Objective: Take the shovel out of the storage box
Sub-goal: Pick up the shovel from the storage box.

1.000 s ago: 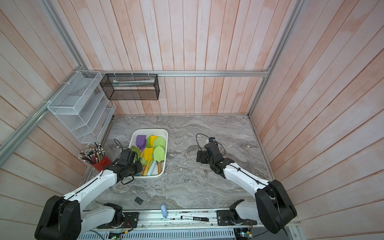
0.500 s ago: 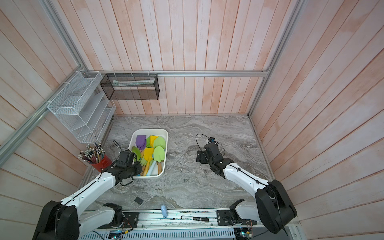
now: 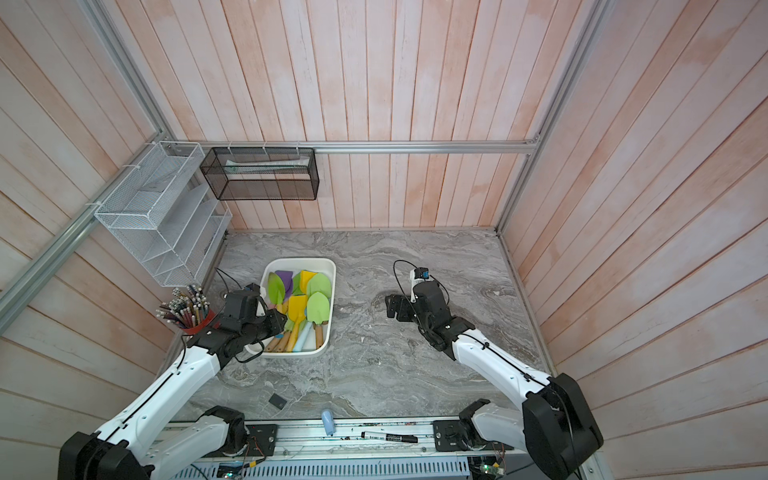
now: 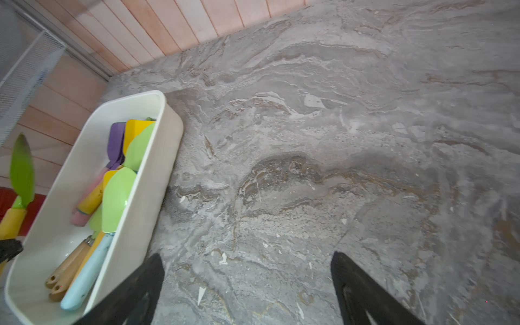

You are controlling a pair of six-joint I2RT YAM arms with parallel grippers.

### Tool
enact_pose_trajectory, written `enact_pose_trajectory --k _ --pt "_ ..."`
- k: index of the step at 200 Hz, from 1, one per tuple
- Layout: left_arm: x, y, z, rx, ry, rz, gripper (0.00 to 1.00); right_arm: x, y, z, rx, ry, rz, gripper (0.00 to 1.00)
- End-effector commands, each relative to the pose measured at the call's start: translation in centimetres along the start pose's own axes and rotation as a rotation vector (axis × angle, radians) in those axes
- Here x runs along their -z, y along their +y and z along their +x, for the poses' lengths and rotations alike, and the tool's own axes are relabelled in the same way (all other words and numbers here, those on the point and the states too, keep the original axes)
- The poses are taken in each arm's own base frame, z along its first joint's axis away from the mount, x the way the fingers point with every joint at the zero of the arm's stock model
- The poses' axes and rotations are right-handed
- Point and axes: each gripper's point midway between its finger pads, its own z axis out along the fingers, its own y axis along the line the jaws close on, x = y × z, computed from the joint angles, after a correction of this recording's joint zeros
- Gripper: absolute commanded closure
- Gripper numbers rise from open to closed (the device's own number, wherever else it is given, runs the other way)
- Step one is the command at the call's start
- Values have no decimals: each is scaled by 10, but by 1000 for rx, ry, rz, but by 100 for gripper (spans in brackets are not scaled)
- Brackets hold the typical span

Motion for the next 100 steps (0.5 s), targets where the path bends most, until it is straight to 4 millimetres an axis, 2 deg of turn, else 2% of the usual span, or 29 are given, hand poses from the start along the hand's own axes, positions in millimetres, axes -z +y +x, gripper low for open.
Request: enact_pose_trajectory --k 1,35,66,100 --pt "14 -41 -27 -72 -77 175 89 10 59 -30 -33 -46 -263 6" --pt "28 -78 -38 -113 -125 371 88 13 114 -43 -80 -13 -552 6" --pt "46 -106 -43 -111 -162 550 87 19 145 -53 -116 0 -730 6" --pt "64 -130 -45 -99 -161 718 87 24 174 -51 -166 57 -923 8"
